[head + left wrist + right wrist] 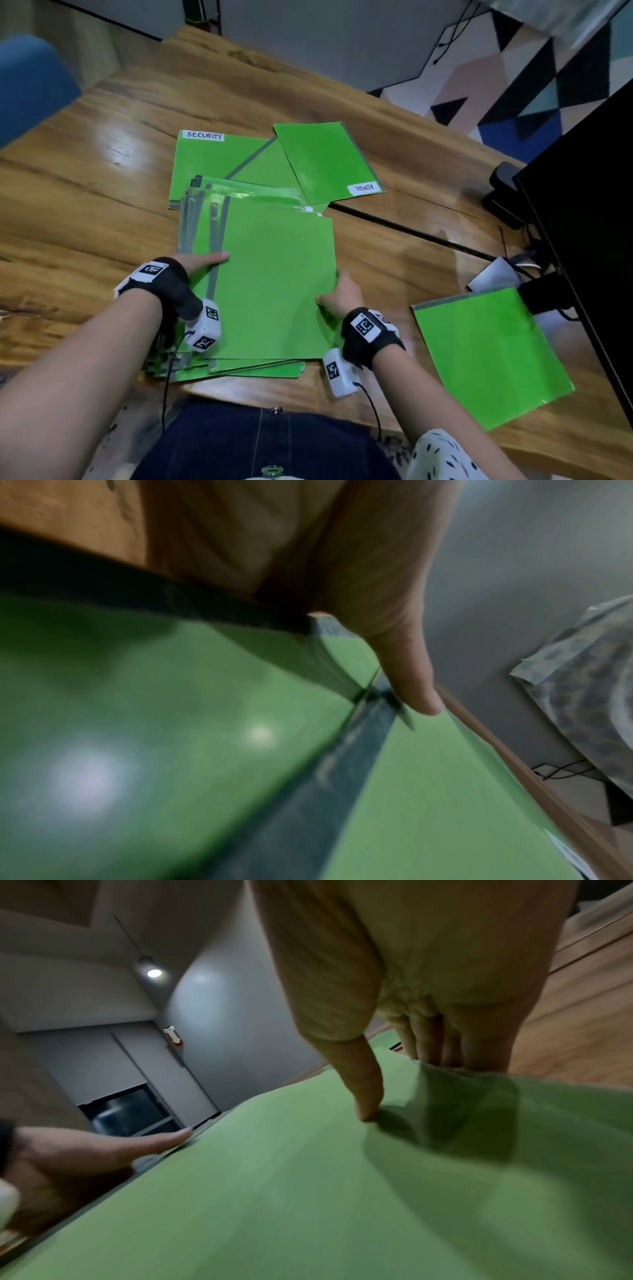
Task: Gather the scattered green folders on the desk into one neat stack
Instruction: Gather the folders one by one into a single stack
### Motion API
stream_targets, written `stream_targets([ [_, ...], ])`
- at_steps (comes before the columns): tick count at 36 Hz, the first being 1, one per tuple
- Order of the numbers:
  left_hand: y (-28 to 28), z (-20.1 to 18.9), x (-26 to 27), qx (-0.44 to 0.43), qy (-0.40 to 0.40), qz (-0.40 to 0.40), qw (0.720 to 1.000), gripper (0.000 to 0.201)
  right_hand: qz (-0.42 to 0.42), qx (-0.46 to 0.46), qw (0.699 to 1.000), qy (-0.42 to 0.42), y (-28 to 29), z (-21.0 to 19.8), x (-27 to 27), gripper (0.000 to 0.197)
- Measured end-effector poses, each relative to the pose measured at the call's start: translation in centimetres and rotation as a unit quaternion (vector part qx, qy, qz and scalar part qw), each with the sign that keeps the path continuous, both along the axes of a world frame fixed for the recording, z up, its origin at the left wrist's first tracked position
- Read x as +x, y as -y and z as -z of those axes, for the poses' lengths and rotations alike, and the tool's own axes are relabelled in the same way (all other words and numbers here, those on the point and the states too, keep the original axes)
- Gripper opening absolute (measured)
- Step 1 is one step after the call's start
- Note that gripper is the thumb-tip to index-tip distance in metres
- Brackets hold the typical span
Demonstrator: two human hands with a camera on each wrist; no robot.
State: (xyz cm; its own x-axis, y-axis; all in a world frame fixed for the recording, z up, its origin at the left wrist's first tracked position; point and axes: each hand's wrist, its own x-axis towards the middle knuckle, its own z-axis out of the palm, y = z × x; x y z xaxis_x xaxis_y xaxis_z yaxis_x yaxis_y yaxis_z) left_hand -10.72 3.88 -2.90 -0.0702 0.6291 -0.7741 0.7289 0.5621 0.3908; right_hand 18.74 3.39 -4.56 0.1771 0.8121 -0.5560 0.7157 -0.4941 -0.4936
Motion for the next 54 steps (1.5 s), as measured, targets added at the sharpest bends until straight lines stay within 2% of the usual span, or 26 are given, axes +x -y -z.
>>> stream_targets([
  [2, -1.1, 1.6, -0.7, -0.017, 0.004, -0.077, 0.997, 0.049, -0.045, -0.001, 0.999, 0.014, 0.5, 0.4, -0.3, 0.064],
  [3, -1.2, 1.1, -0.4, -0.009, 0.011, -0.118, 0.993, 0.059, -0.061, -0.007, 0.998, 0.015, 0.7, 0.4, -0.3, 0.066],
  [5, -1.2, 0.5, 0.3, -0.037, 0.026, -0.164, 0.985, 0.097, -0.084, -0.018, 0.996, 0.01, 0.9, 0.2, 0.4, 0.065],
  [7, -1.2, 0.4, 0.5, -0.029, 0.019, -0.167, 0.985, 0.099, -0.086, -0.017, 0.995, 0.041, 0.7, 0.0, 2.3, 0.064],
  [9, -1.1, 0.2, 0.5, -0.02, 0.012, -0.156, 0.987, 0.089, -0.046, -0.007, 0.993, 0.108, 0.3, -0.4, 4.9, 0.069],
  [11, -0.6, -0.4, 0.8, -0.022, 0.012, -0.149, 0.989, 0.075, 0.029, 0.0, 0.985, 0.172, -0.1, -0.2, 8.3, 0.076],
  [13, -0.1, -0.8, 0.8, -0.02, 0.02, -0.112, 0.993, 0.072, 0.115, -0.028, 0.969, 0.217, 0.1, -0.2, 11.4, 0.084],
  [15, 0.3, -0.9, 1.0, -0.015, 0.026, -0.092, 0.995, 0.074, 0.198, -0.074, 0.951, 0.225, 0.8, 0.3, 13.7, 0.089],
  [17, 0.3, -1.1, 1.5, 0.011, 0.03, -0.125, 0.992, 0.07, 0.219, -0.109, 0.946, 0.214, 1.8, 1.2, 14.5, 0.09],
  [19, 0.1, -0.9, 1.8, 0.035, 0.028, -0.209, 0.977, 0.069, 0.172, -0.122, 0.95, 0.229, 2.9, 2.2, 14.3, 0.093],
  [20, 0.0, -0.9, 1.9, 0.031, 0.029, -0.224, 0.974, 0.069, 0.136, -0.116, 0.954, 0.241, 3.3, 2.6, 14.0, 0.095],
  [23, -0.1, -1.0, 1.5, -0.013, 0.022, -0.202, 0.979, 0.08, 0.049, -0.106, 0.964, 0.241, 3.6, 2.8, 12.4, 0.095],
  [25, -0.1, -1.4, 1.5, -0.024, 0.033, -0.228, 0.973, 0.095, -0.018, -0.098, 0.968, 0.231, 3.6, 2.5, 10.9, 0.092],
  [29, 0.6, -1.3, 1.8, -0.02, 0.053, -0.255, 0.965, 0.108, -0.153, -0.032, 0.969, 0.19, 3.4, 2.4, 7.5, 0.079],
  [32, 1.0, -0.8, 1.8, -0.007, 0.055, -0.284, 0.957, 0.094, -0.211, 0.002, 0.966, 0.147, 3.2, 2.3, 5.7, 0.068],
  [35, 1.4, -1.1, 1.9, 0.005, 0.047, -0.325, 0.945, 0.106, -0.227, 0.028, 0.969, 0.096, 2.4, 1.5, 5.2, 0.061],
  [38, 1.7, -1.4, 1.7, 0.012, 0.044, -0.331, 0.942, 0.099, -0.164, 0.081, 0.98, 0.081, 1.9, 1.1, 5.9, 0.058],
  [40, 1.8, -1.3, 1.3, 0.012, 0.043, -0.335, 0.941, 0.096, -0.078, 0.096, 0.982, 0.146, 1.5, 0.8, 7.0, 0.062],
  [43, 1.8, -1.5, 0.5, 0.013, 0.035, -0.335, 0.941, 0.099, 0.068, 0.036, 0.97, 0.229, 1.0, 0.3, 9.4, 0.082],
  [45, 1.8, -1.7, -0.1, 0.011, 0.026, -0.331, 0.943, 0.103, 0.156, -0.015, 0.961, 0.228, 0.9, 0.1, 11.0, 0.097],
  [48, 1.6, -2.1, -0.7, 0.007, 0.023, -0.326, 0.945, 0.105, 0.232, -0.067, 0.94, 0.241, 0.9, 0.1, 12.9, 0.106],
  [49, 1.5, -2.2, -0.8, 0.002, 0.021, -0.321, 0.947, 0.106, 0.247, -0.073, 0.938, 0.233, 0.9, 0.2, 13.4, 0.108],
  [52, 1.4, -2.4, -0.9, -0.005, 0.015, -0.295, 0.955, 0.1, 0.283, -0.079, 0.946, 0.133, 0.8, 0.5, 14.1, 0.111],
  [54, 1.3, -2.4, -1.0, -0.008, 0.017, -0.288, 0.957, 0.101, 0.288, -0.088, 0.951, 0.078, 0.8, -0.2, 13.7, 0.093],
])
